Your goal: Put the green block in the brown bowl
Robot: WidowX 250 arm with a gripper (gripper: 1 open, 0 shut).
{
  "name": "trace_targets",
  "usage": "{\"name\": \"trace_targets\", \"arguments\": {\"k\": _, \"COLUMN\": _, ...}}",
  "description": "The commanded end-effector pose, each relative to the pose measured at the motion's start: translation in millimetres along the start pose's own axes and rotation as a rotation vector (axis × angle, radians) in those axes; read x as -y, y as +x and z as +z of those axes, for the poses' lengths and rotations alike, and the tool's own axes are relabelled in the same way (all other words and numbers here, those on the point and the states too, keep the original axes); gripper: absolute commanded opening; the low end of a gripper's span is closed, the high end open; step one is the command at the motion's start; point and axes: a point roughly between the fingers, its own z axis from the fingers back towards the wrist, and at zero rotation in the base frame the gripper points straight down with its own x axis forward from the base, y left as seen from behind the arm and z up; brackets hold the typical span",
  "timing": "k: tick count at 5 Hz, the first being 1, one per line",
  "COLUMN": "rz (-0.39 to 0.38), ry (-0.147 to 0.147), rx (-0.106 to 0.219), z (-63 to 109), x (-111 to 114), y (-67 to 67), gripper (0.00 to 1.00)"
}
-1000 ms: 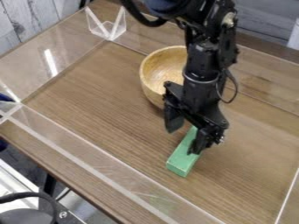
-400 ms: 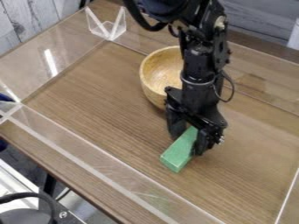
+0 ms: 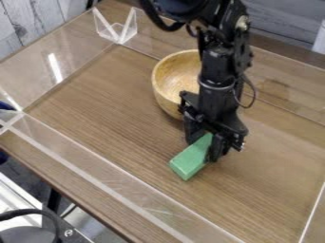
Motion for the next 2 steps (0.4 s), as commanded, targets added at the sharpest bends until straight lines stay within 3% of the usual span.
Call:
{"name": "trace_targets", "arguments": {"k": 1, "rz": 0.004, "ry": 0.035, "rx": 0.075, "z": 34.3, "x": -1.8, "y": 15.9, "gripper": 0.0}}
{"name": "trace_targets", "arguments": {"k": 2, "rz": 0.01, "ry": 0.073, "rx": 0.141, "z": 69.4, "x": -0.6, "y": 25.4, "gripper": 0.0}}
